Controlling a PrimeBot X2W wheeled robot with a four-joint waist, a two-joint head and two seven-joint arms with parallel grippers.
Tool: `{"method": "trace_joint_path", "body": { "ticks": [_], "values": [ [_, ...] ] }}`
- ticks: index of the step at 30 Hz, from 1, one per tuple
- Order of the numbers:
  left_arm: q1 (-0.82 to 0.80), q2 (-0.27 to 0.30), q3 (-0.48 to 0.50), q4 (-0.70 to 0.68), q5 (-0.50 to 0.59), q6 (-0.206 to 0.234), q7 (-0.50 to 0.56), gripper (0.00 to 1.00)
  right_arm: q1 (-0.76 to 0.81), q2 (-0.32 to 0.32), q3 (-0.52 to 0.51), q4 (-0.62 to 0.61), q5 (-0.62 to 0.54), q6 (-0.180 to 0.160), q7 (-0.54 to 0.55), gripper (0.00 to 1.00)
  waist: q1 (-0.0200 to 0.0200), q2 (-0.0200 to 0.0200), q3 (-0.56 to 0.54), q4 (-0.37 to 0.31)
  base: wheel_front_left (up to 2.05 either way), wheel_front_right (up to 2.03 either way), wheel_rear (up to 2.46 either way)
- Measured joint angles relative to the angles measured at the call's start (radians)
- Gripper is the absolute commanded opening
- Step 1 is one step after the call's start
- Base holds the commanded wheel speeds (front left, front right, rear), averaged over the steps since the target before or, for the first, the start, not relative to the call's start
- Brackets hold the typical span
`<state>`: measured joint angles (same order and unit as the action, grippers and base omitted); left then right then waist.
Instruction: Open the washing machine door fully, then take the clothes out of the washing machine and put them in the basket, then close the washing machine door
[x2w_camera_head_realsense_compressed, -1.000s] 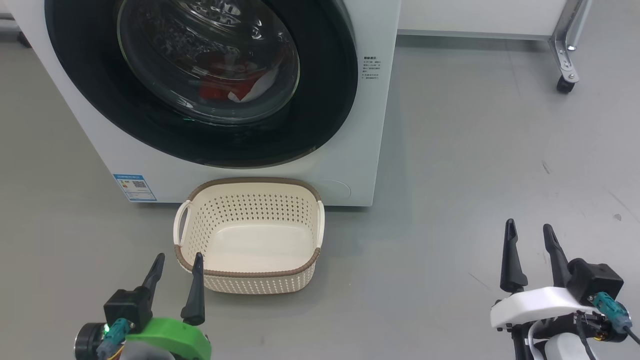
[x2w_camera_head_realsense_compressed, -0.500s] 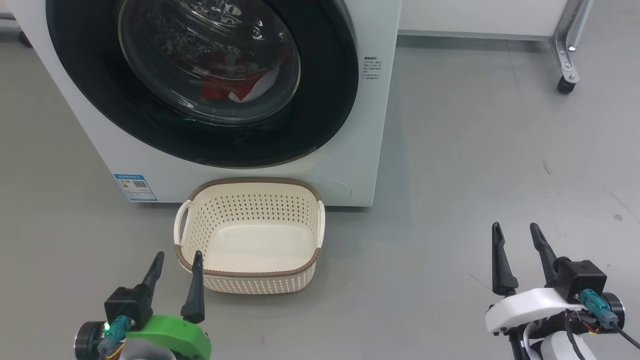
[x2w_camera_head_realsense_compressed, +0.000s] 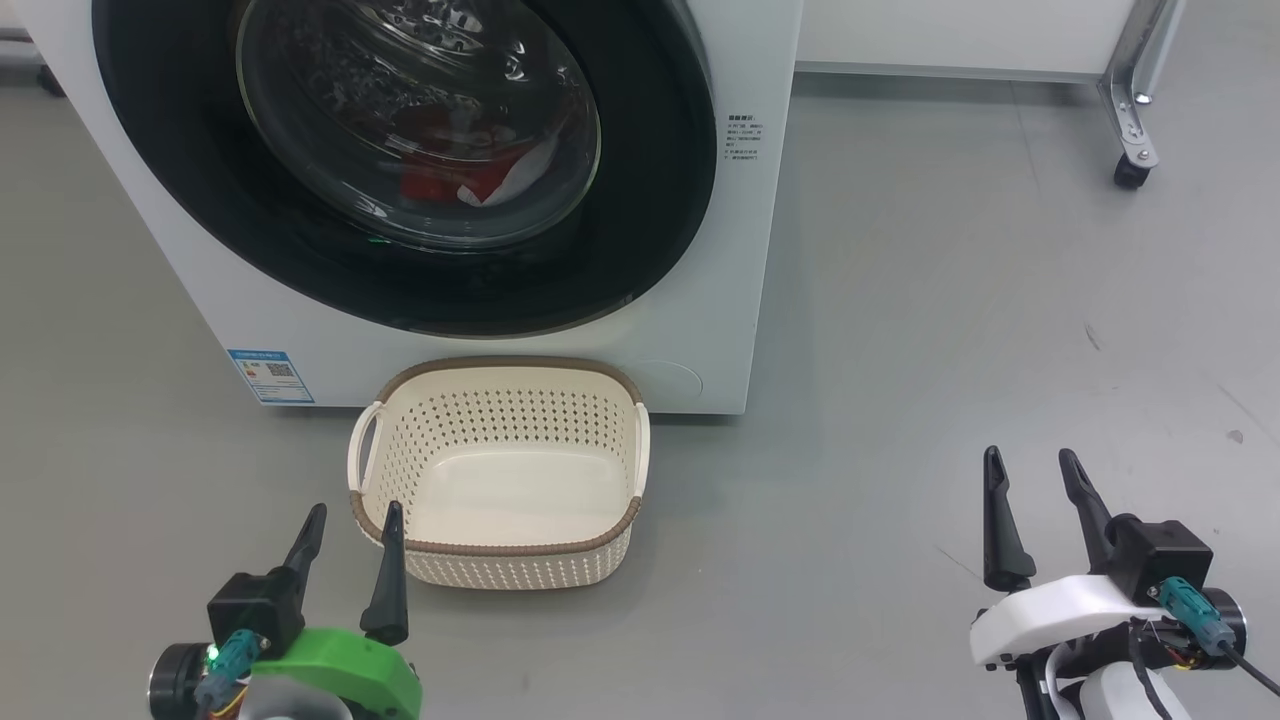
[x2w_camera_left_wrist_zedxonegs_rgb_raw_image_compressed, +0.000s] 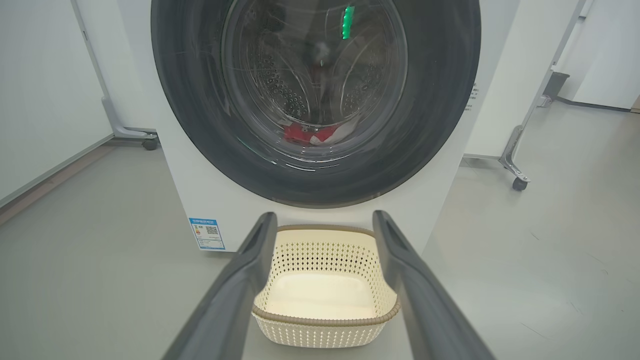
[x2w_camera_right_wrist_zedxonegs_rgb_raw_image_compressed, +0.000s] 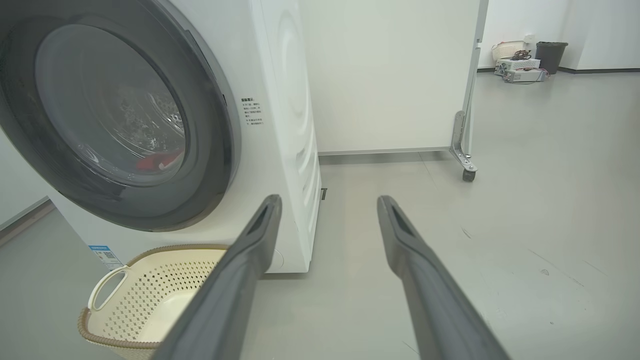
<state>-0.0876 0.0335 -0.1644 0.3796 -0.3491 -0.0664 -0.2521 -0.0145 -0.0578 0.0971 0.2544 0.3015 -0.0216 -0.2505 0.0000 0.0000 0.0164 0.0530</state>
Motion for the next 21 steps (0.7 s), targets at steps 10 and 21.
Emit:
{"method": "trace_joint_path", "body": {
  "ticks": [10, 21],
  "values": [
    [-0.001, 0.0, -0.003, 0.005, -0.003, 0.001, 0.0, 1.0, -0.007, 0.001, 0.0, 0.014, 0.004, 0.0, 0.0, 1.0, 0.0, 0.0, -0.007, 0.001, 0.0, 0.0, 0.0],
    [-0.001, 0.0, -0.006, 0.005, -0.004, 0.001, 0.0, 1.0, -0.008, 0.001, 0.006, 0.017, 0.003, 0.002, 0.0, 0.0, 0.0, 0.0, -0.003, 0.005, 0.0, 0.0, 0.0]
  ]
}}
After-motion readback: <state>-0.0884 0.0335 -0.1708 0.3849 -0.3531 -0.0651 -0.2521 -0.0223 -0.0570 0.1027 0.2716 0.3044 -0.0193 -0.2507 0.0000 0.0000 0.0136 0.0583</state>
